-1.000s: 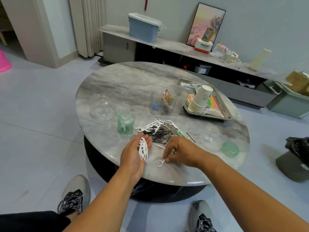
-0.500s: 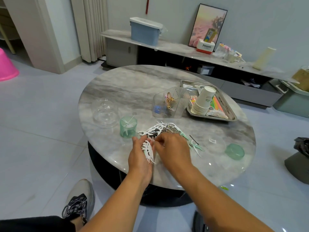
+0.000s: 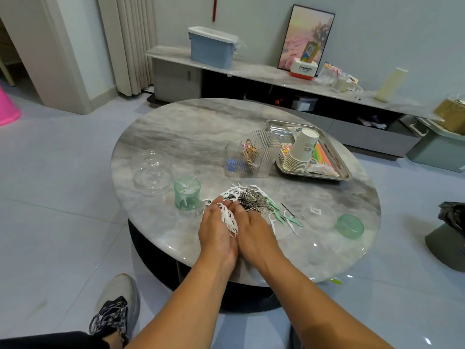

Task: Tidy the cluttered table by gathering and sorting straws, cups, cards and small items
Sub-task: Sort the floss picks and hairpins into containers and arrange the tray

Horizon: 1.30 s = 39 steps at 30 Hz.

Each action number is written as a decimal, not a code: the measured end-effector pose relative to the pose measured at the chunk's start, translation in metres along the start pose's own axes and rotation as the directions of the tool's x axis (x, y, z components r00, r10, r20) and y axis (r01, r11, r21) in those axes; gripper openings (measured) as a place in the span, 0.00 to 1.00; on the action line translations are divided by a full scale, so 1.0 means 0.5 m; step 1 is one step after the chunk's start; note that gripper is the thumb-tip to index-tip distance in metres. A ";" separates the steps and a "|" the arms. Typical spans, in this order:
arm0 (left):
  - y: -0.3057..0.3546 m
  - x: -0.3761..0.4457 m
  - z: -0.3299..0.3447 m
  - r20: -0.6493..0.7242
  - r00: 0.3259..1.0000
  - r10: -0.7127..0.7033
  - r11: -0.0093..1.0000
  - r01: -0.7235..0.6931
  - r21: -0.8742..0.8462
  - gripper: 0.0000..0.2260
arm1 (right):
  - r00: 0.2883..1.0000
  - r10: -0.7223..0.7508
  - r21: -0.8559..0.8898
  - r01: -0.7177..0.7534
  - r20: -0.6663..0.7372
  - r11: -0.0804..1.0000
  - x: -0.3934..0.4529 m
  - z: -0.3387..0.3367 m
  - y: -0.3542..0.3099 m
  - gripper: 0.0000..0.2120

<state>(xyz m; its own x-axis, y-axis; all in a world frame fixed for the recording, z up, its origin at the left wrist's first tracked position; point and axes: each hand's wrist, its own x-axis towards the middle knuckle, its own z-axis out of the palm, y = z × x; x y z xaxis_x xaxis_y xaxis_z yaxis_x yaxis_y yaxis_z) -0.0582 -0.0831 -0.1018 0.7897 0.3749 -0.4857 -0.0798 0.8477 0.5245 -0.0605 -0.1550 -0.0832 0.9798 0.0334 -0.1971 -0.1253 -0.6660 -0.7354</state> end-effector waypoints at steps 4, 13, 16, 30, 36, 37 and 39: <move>-0.003 -0.005 0.012 0.004 0.994 0.107 0.984 -0.107 0.140 0.12 | 0.993 -0.051 -0.050 0.057 0.106 0.997 0.001 0.005 -0.016 0.23; -0.008 -0.011 0.004 0.031 0.991 0.132 0.924 -0.135 0.357 0.05 | 0.954 -0.147 0.076 0.132 0.261 0.988 -0.003 -0.009 -0.005 0.18; -0.013 -0.012 0.003 0.046 0.988 0.149 0.907 -0.155 0.392 0.08 | 0.938 -0.181 0.090 0.161 0.297 0.983 0.000 -0.014 -0.004 0.18; 0.000 -0.019 0.014 0.163 0.964 0.210 0.848 -0.263 0.460 0.13 | 0.947 -0.009 0.427 -0.135 0.320 0.894 0.006 -0.014 -0.050 0.16; 0.022 -0.016 0.010 0.244 0.955 0.171 0.833 -0.273 0.482 0.11 | 0.940 0.026 0.367 -0.158 0.340 0.917 0.015 -0.013 -0.066 0.18; 0.026 -0.016 0.010 0.252 0.955 0.155 0.831 -0.263 0.489 0.11 | 0.935 0.033 0.379 -0.175 0.352 0.909 0.017 -0.012 -0.068 0.18; 0.030 -0.013 0.013 0.253 0.959 0.125 0.834 -0.239 0.497 0.11 | 0.929 0.068 0.392 -0.219 0.364 0.893 0.018 -0.010 -0.070 0.18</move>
<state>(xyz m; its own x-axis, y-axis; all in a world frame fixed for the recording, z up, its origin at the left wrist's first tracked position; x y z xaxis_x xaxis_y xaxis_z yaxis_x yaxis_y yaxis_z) -0.0605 -0.0751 -0.0860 0.9017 0.3702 -0.2235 0.0464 0.4309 0.9012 -0.0465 -0.1352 -0.0561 0.8451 0.2563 -0.4692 -0.3878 -0.3102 -0.8680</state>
